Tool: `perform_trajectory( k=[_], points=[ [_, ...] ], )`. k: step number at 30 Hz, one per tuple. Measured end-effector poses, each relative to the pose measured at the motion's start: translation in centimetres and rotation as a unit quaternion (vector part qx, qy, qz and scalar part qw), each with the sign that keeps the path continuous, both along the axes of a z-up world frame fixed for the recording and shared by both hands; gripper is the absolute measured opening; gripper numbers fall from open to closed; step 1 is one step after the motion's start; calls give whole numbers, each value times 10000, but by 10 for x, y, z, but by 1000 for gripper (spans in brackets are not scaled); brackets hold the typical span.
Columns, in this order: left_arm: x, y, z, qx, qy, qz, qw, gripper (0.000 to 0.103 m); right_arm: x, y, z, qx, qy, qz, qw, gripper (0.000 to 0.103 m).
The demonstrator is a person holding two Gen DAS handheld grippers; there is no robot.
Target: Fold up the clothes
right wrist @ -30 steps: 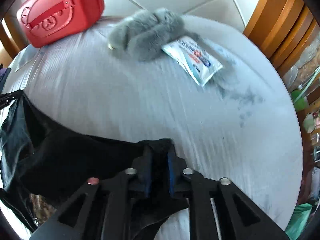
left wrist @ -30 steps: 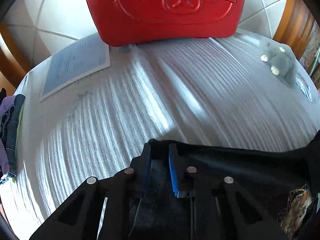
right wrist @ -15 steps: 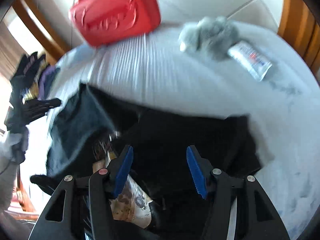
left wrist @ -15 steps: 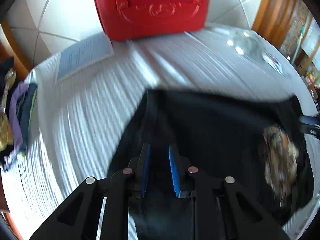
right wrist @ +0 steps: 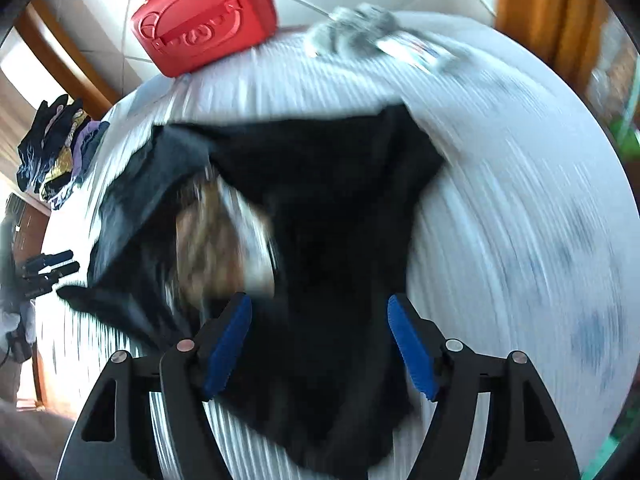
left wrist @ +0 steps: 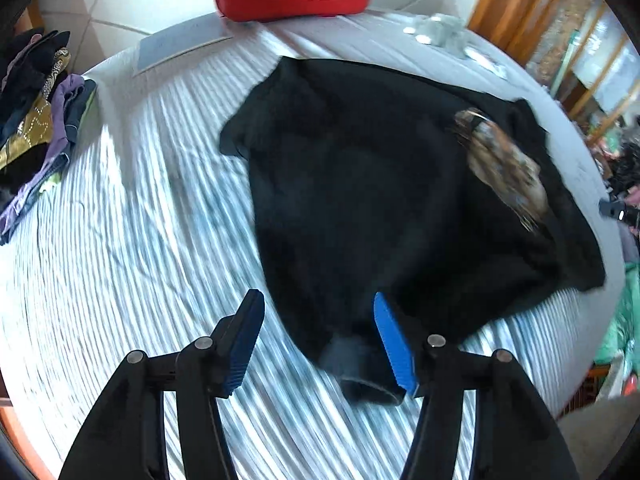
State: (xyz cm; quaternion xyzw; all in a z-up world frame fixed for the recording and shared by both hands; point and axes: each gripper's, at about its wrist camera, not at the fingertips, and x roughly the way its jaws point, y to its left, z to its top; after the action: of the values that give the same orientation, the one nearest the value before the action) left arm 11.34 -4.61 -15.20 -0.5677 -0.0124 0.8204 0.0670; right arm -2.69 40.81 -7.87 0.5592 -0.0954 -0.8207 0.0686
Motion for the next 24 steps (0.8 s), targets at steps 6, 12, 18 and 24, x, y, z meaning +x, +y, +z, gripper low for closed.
perform_trajectory(
  k=[6,12,18,24],
  points=[
    [36,17,4,171,38,-186,9997,63,76,23,-14,-393,-203,-607,9972,71],
    [43,31,-10,24,148,-266,9995,80,96,21,-21,-341,-256,-366,9984,72],
    [40,44,-31,-145,251,-263,9992,80,93,10,-35,-251,-315,-17,9992,72],
    [24,52,-55,-534,436,-149,9975,81,87,2,-45,-111,-263,272,9992,72]
  ],
)
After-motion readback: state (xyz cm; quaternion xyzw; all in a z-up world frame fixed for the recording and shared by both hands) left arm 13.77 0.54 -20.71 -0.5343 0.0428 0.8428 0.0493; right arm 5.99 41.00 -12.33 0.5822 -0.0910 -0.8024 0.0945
